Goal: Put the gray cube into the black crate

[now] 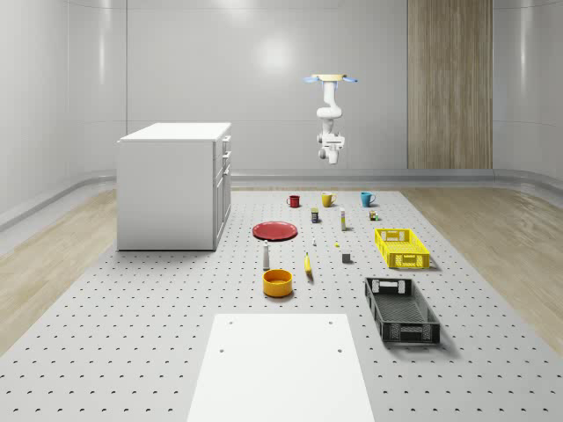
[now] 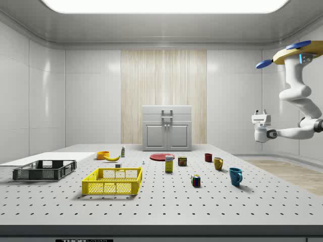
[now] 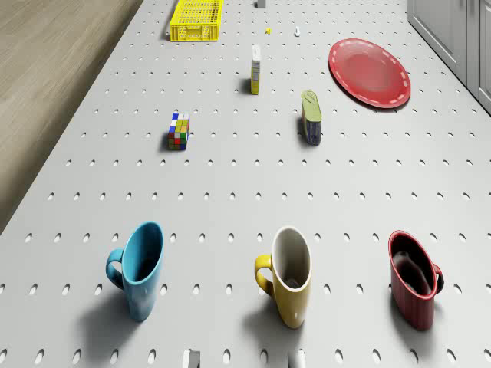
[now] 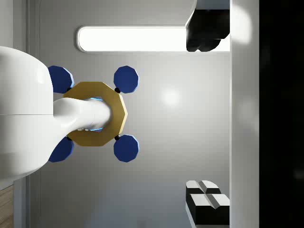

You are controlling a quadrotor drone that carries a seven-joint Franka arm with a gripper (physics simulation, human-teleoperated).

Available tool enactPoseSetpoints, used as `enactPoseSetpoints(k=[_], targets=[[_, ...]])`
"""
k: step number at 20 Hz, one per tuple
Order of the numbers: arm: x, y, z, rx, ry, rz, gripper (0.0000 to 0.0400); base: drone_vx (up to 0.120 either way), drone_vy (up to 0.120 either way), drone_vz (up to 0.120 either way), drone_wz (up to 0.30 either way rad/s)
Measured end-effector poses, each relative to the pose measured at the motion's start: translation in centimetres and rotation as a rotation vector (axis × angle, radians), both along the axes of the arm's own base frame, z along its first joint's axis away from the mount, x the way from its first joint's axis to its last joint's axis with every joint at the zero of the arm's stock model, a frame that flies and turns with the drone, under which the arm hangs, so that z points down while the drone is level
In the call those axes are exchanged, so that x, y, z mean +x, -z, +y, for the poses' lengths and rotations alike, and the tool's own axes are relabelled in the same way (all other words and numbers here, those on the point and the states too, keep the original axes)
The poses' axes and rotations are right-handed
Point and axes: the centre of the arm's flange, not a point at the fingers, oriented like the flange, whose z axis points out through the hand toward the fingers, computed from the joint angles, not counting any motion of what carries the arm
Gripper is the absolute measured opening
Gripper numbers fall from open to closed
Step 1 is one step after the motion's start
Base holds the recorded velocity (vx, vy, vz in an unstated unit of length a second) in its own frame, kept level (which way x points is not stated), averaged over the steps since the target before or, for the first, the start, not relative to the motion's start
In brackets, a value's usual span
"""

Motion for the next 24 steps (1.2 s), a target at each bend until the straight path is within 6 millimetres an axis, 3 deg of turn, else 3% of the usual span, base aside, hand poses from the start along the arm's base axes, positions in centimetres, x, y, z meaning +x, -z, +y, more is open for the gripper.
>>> enactPoseSetpoints(k=[7,12,24], targets=[[-0.3,-5.0,0.0,0.0,0.0,-0.006,0.04,0.109,-0.114,0.0,0.0],[-0.1,-7.5,0.0,0.0,0.0,-0.009,0.04,0.12,-0.12,0.0,0.0],[-0.1,-9.2,0.0,0.0,0.0,-0.019,0.04,0.12,-0.12,0.0,0.0]])
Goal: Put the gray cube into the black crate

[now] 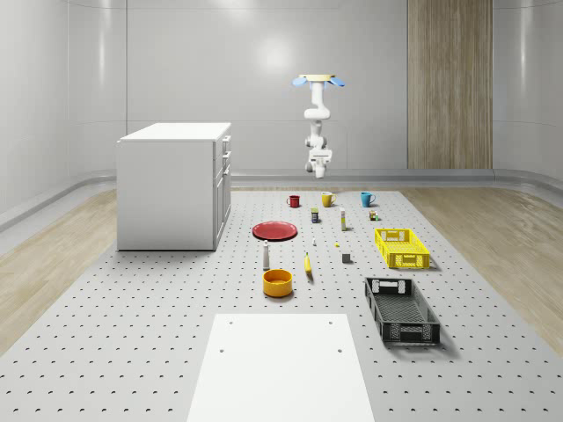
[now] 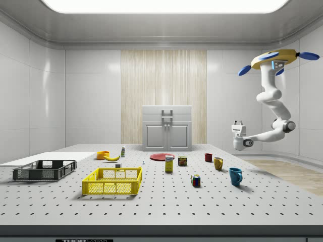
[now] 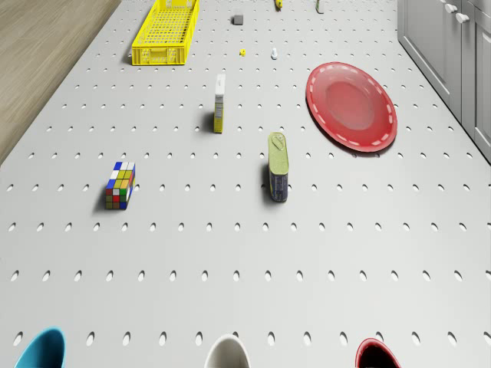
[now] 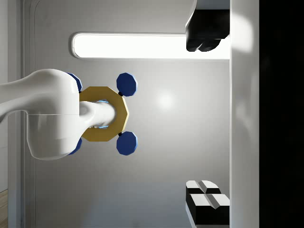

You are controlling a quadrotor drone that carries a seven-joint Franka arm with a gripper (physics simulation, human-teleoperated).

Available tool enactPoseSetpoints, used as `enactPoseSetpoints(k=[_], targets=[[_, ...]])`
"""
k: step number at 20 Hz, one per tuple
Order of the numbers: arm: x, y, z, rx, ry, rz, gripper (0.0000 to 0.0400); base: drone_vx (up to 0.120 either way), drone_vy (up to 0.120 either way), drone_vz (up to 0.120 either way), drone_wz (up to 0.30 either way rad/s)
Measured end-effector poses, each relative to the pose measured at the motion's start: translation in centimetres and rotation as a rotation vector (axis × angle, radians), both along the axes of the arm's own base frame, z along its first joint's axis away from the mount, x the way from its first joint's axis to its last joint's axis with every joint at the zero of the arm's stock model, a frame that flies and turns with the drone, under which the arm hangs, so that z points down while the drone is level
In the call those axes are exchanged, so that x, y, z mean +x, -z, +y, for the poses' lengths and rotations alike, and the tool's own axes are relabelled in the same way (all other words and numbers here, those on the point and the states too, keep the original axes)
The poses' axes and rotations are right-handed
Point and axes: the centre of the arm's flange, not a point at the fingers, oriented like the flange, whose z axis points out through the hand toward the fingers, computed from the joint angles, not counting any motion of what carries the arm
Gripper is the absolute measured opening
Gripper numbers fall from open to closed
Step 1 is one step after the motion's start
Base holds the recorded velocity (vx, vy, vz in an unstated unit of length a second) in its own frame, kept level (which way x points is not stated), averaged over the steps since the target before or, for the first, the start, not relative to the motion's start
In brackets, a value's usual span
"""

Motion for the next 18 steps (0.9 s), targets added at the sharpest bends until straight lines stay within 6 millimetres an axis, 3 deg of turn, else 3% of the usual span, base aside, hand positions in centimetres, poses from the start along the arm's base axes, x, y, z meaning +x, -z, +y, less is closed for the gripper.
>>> enactPoseSetpoints(k=[3,13,18], targets=[[-0.02,-0.06,0.0,0.0,0.0,-0.002,0.04,0.08,-0.067,0.0,0.0],[-0.09,-0.12,0.02,-0.002,0.0,-0.01,0.04,0.12,0.12,0.0,0.0],[-0.12,-0.12,0.04,-0.004,0.0,-0.014,0.04,0.12,0.0,0.0,0.0]])
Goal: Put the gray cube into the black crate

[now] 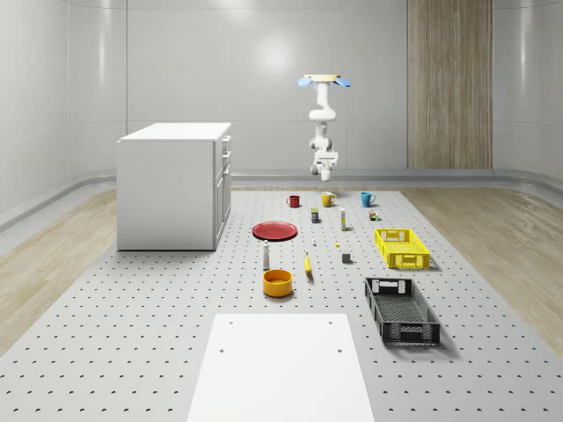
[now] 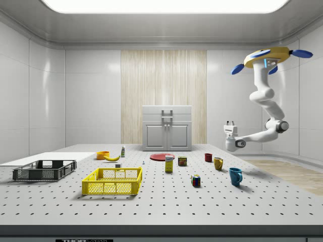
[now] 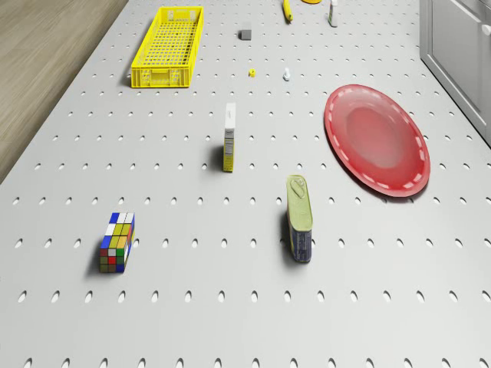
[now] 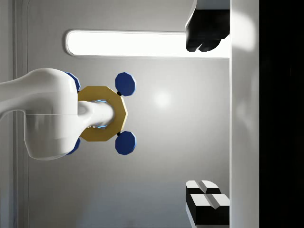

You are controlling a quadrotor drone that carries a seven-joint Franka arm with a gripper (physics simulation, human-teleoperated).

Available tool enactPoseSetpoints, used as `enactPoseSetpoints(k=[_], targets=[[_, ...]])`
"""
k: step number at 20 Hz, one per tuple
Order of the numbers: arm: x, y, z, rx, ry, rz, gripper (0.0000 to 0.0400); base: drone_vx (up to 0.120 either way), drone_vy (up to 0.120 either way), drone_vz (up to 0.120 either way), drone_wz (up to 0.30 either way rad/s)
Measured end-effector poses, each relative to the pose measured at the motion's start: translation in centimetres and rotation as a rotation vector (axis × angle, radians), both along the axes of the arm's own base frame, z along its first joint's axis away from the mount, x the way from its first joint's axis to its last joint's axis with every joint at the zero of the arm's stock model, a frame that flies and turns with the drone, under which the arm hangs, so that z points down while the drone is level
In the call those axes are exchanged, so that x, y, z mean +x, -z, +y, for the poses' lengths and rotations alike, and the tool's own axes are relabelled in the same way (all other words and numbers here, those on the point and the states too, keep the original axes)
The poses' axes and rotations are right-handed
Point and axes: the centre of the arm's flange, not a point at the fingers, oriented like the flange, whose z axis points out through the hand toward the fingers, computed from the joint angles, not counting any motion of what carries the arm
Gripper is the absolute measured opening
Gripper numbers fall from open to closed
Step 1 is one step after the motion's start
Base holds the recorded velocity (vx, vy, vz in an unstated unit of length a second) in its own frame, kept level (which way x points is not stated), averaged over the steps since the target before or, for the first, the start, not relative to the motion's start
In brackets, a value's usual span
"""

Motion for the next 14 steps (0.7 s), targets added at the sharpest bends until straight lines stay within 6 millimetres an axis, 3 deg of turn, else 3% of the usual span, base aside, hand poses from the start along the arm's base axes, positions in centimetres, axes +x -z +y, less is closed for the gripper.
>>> enactPoseSetpoints(k=[14], targets=[[-0.11,0.01,0.42,-0.043,0.001,-0.011,0.04,0.12,0.0,0.0,0.0]])
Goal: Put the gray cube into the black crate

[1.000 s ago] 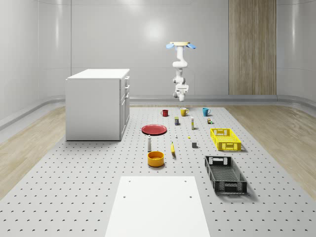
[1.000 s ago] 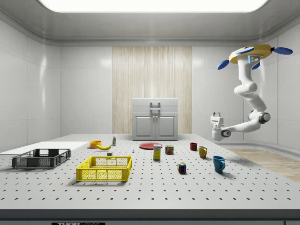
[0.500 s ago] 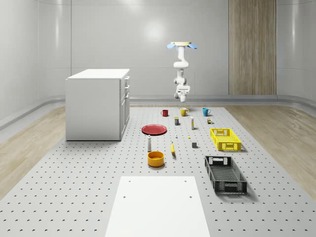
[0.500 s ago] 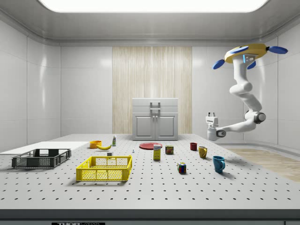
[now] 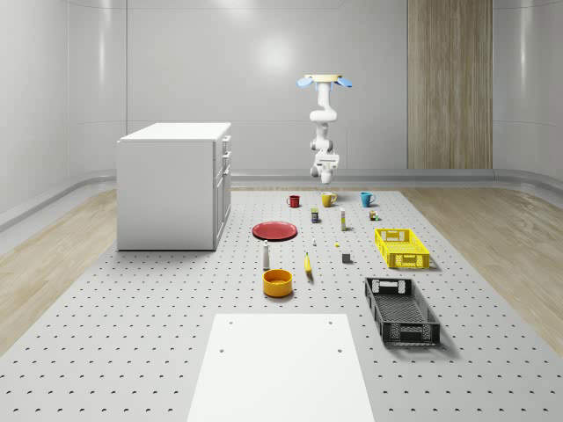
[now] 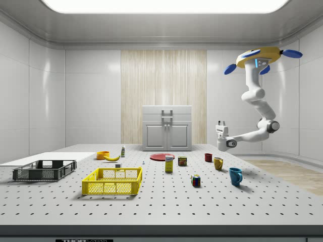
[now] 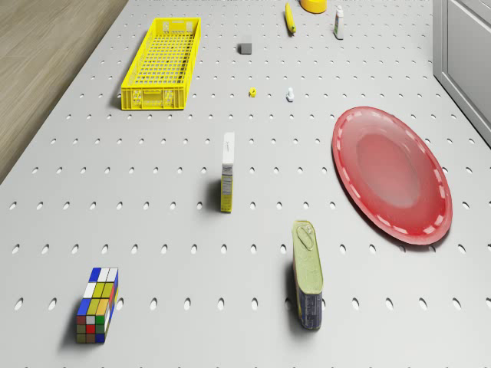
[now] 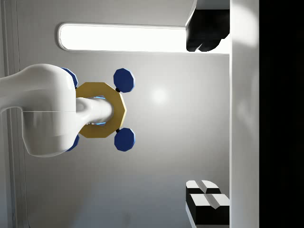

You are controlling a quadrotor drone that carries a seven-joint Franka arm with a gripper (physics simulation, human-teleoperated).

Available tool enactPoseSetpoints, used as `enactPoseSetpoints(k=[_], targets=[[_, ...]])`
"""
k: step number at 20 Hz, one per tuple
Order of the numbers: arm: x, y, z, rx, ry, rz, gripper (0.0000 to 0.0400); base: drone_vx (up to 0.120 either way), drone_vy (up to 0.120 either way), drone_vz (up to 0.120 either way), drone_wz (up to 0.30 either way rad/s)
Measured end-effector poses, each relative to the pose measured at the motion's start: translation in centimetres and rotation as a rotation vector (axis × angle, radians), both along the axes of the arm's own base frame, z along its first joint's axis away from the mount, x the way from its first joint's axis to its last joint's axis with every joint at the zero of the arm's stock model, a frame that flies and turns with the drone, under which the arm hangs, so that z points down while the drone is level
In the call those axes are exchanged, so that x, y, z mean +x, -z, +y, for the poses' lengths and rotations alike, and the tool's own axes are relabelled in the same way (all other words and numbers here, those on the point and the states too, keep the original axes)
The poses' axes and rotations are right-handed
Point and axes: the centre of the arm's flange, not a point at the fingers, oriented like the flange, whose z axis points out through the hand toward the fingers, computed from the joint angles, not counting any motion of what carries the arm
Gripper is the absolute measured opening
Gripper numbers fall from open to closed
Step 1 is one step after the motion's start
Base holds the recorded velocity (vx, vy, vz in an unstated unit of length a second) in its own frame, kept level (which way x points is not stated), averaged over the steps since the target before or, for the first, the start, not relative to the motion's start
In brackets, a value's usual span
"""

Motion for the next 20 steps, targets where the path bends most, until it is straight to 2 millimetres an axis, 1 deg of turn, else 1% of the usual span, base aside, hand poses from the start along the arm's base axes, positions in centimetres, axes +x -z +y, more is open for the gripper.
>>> enactPoseSetpoints(k=[7,10,12,14,16,18,20], targets=[[0.0,0.1,1.1,-0.107,0.003,-0.005,0.04,0.12,0.0,0.0,0.0],[-0.1,0.3,2.0,-0.208,0.006,-0.007,0.04,0.12,0.0,0.0,0.0],[-0.1,0.6,3.0,-0.309,0.008,-0.009,0.04,0.12,0.0,0.0,0.0],[-0.1,1.2,4.2,-0.447,0.012,-0.01,0.04,0.12,0.0,0.0,0.0],[0.0,2.3,5.8,-0.634,0.017,-0.01,0.04,0.12,0.0,0.0,0.0],[0.0,4.0,7.4,-0.878,0.024,-0.01,0.04,0.12,0.0,0.0,0.0],[0.1,6.7,8.8,-1.178,0.033,-0.01,0.04,0.12,0.0,0.0,0.0]])
